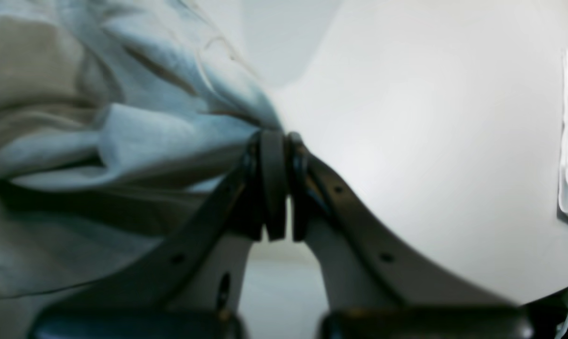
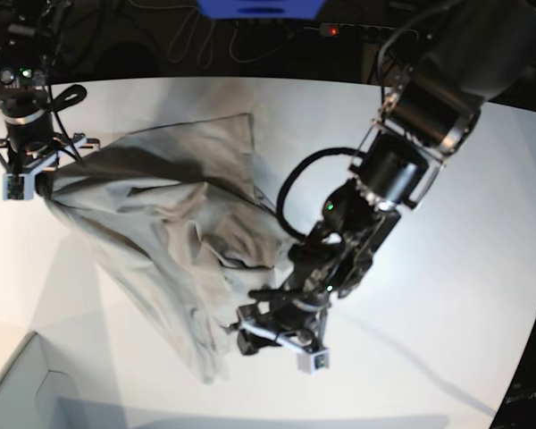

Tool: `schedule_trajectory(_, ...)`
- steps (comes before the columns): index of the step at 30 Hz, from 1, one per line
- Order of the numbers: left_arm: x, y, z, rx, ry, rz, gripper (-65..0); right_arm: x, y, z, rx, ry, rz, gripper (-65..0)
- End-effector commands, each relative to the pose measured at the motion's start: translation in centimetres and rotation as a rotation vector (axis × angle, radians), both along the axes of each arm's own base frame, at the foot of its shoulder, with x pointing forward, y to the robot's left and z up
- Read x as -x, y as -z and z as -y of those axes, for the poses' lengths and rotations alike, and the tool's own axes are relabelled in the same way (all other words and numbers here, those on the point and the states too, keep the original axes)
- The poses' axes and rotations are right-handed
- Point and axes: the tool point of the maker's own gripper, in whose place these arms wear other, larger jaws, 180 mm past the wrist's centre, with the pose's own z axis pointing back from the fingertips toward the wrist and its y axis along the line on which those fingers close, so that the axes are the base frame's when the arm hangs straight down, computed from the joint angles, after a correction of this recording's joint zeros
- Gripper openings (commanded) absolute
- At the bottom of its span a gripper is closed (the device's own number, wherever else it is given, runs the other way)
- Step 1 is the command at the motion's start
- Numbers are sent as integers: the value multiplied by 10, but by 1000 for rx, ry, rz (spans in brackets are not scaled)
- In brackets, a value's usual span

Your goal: Layout the t-shirt on the table in an organized manner, then fold the t-shirt properly

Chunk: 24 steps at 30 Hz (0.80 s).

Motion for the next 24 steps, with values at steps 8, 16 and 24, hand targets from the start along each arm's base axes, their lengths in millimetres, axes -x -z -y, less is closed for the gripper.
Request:
schedule_trajectory(8,42,39,-57,48,-108,-53,-355,-9,-17,5,38,-26,52,-650)
schedule_trajectory(16,76,90,-76,36,-160,-174,-356,-9,-18,7,42,-24,52,-650)
schedule_trajectory(24,84,130,-64,-42,-119,-284,-358,-8,-16,5,37,-25,50,-650)
